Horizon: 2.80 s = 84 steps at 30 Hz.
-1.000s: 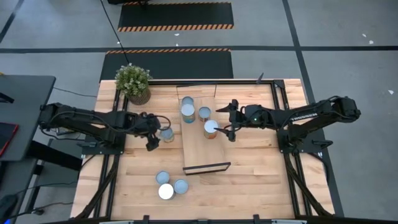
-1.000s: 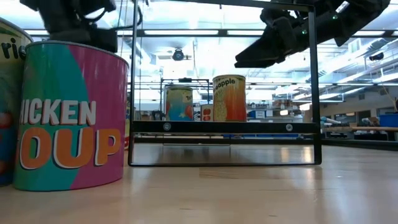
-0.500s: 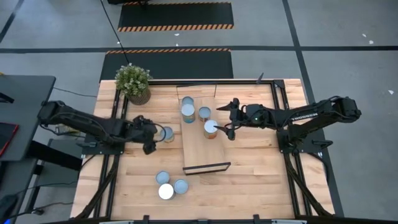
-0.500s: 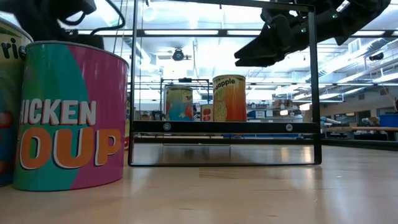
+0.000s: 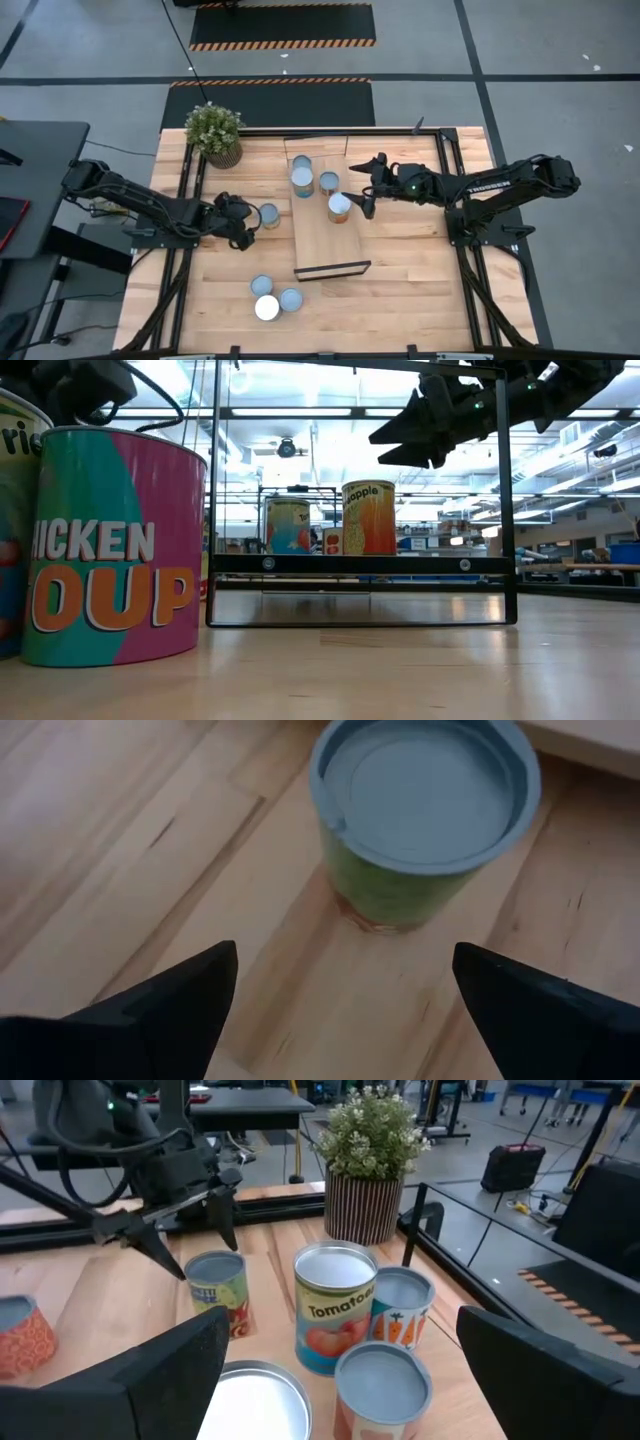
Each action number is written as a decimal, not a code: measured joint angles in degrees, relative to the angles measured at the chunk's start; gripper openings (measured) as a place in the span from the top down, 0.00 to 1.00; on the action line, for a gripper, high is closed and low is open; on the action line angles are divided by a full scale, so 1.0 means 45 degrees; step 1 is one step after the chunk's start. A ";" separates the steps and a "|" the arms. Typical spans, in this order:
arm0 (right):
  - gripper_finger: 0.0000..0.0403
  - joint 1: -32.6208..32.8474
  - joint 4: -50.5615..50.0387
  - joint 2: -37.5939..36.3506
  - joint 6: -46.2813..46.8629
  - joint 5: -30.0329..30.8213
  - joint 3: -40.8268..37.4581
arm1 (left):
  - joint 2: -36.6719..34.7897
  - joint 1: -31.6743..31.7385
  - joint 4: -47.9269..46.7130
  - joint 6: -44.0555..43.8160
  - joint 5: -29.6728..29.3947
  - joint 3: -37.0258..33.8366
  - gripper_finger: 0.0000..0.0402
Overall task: Pick and place cans onto a shelf
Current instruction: Put the canned meatball sauce on the shelf
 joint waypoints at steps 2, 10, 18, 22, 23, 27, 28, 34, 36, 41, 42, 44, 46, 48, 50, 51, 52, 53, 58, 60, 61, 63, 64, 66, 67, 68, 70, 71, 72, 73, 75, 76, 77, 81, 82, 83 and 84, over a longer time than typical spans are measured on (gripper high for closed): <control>0.01 0.0000 -0.0005 0.0000 0.0218 0.0005 0.0000 | 0.0001 0.0000 0.0347 -0.0013 0.0032 -0.0212 0.06; 0.01 0.0034 -0.0024 0.0000 0.0492 0.0002 0.0000 | 0.0005 0.0010 0.1637 0.0001 0.0139 -0.0938 0.06; 0.01 0.0034 -0.0025 0.0000 0.0435 0.0005 0.0000 | 0.0225 0.0010 0.2134 0.0280 0.0162 -0.0954 0.06; 0.01 0.0034 -0.0047 0.0000 0.0425 0.0000 0.0000 | 0.0806 0.0019 0.2837 0.0304 0.0123 -0.0954 0.06; 0.01 0.0034 -0.0048 0.0000 0.0421 0.0002 0.0000 | 0.0980 0.0040 0.2998 0.0363 0.0079 -0.0954 0.06; 0.01 0.0034 -0.0071 0.0002 0.0405 0.0000 0.0000 | 0.1508 0.0045 0.3728 0.0527 0.1014 -0.0954 0.06; 0.01 0.0034 -0.0102 0.0005 0.0400 0.0000 0.0000 | 0.1525 0.0044 0.3758 0.0573 0.1443 -0.0952 0.06; 0.01 0.0034 -0.0136 0.0005 0.0109 0.0000 0.0000 | 0.1208 -0.0113 0.3349 0.0357 0.3298 -0.0124 0.06; 0.01 0.0034 -0.0136 0.0005 0.0070 0.0000 0.0000 | 0.1154 -0.0416 0.2967 0.0349 0.3923 0.0271 0.06; 0.01 0.0034 -0.0196 0.0005 0.0065 -0.0156 0.0000 | 0.1151 -0.1760 0.2917 0.0809 0.5239 0.1199 0.06; 0.01 0.0034 -0.0196 0.0005 0.0065 -0.0297 0.0000 | 0.1151 -0.2109 0.2942 0.0858 0.5278 0.1447 0.06; 0.01 0.0034 -0.0159 0.0005 0.0065 -0.0571 0.0000 | 0.1151 -0.2802 0.2948 0.0649 0.5158 0.2057 0.06; 0.01 0.0040 -0.0151 0.0005 0.0065 -0.0801 0.0000 | 0.1169 -0.3585 0.2936 0.0139 0.4518 0.2715 0.06; 0.01 0.0089 -0.0165 0.0005 0.0065 -0.0892 0.0000 | 0.1365 -0.4489 0.2480 -0.0260 0.3414 0.3472 0.06; 0.01 0.0189 -0.0167 0.0005 0.0065 -0.0899 0.0000 | 0.1754 -0.5464 0.1422 -0.0871 0.2141 0.4302 0.06; 0.01 0.0252 -0.0170 0.0005 0.0065 -0.0899 0.0000 | 0.2019 -0.5929 0.0888 -0.1224 0.1558 0.4742 0.06; 0.01 0.0317 -0.0167 0.0005 0.0065 -0.0899 0.0000 | 0.2353 -0.6364 0.0397 -0.1602 0.1082 0.5240 0.06; 0.01 0.0386 -0.0152 0.0005 0.0054 -0.0900 0.0000 | 0.2736 -0.6764 -0.0140 -0.2000 0.0669 0.5748 0.06; 0.01 0.0636 -0.0131 0.0005 -0.0309 -0.0671 0.0000 | 0.4874 -0.8188 -0.2806 -0.3749 -0.0456 0.8345 0.06; 0.01 0.0636 -0.0131 0.0005 -0.0390 -0.0656 0.0000 | 0.5651 -0.8499 -0.3706 -0.4302 -0.0335 0.9132 0.06; 0.01 0.0636 -0.0131 0.0005 -0.0463 -0.0661 0.0000 | 0.5973 -0.8634 -0.4095 -0.4667 -0.0210 0.9400 0.06; 0.01 0.0636 -0.0141 0.0005 -0.0551 -0.0661 0.0000 | 0.6499 -0.8836 -0.4300 -0.5417 -0.0020 0.9729 0.06; 0.01 0.0636 -0.0141 0.0005 -0.0597 -0.0661 0.0000 | 0.6679 -0.8923 -0.4240 -0.5770 0.0027 0.9774 0.06; 0.01 0.0636 -0.0141 0.0005 -0.0702 -0.0661 0.0000 | 0.7053 -0.9087 -0.4299 -0.6607 0.0059 0.9771 0.06; 0.01 0.0636 -0.0141 0.0005 -0.0779 -0.0661 0.0000 | 0.7251 -0.9159 -0.4280 -0.7031 0.0140 0.9771 0.06; 0.01 0.0636 -0.0141 0.0005 -0.0838 -0.0661 0.0000 | 0.7453 -0.9218 -0.4261 -0.7457 0.0270 0.9752 0.06; 0.01 0.0636 -0.0141 0.0005 -0.0982 -0.0664 0.0000 | 0.7832 -0.9312 -0.4360 -0.8098 0.0452 0.9698 0.06; 0.01 0.0636 -0.0138 0.0005 -0.1040 -0.0665 0.0000 | 0.8036 -0.9353 -0.4508 -0.8289 0.0478 0.9698 0.06; 0.01 0.0636 -0.0128 0.0005 -0.1142 -0.0661 0.0000 | 0.8243 -0.9372 -0.4759 -0.8465 0.0476 0.9698 0.06; 0.01 0.0636 -0.0128 0.0005 -0.1226 -0.0665 0.0000 | 0.8426 -0.9369 -0.5105 -0.8651 0.0478 0.9691 0.06; 0.01 0.0636 -0.0126 0.0005 -0.1286 -0.0661 0.0000 | 0.8720 -0.9331 -0.5919 -0.9144 0.0573 0.9688 0.06; 0.01 0.0636 -0.0121 0.0005 -0.1316 -0.0665 0.0000 | 0.8838 -0.9280 -0.6344 -0.9448 0.0745 0.9688 0.06; 0.01 0.0636 -0.0124 0.0005 -0.1356 -0.0665 0.0000 | 0.8936 -0.9239 -0.6749 -0.9711 0.0962 0.9688 0.06; 0.01 0.0636 -0.0125 0.0005 -0.1574 -0.0665 0.0000 | 0.9154 -0.9238 -0.7530 -1.0429 0.0996 0.9513 0.06; 0.01 0.0636 -0.0126 0.0005 -0.1596 -0.0665 0.0000 | 0.9172 -0.9258 -0.7286 -1.0472 0.0748 0.9272 0.06; 0.01 0.0636 -0.0124 0.0005 -0.1601 -0.0671 0.0000 | 0.9177 -0.9282 -0.6979 -1.0536 0.0610 0.8966 0.06; 0.01 0.0636 -0.0126 0.0005 -0.1586 -0.0749 0.0000 | 0.9179 -0.9282 -0.6691 -1.0587 0.0608 0.8616 0.06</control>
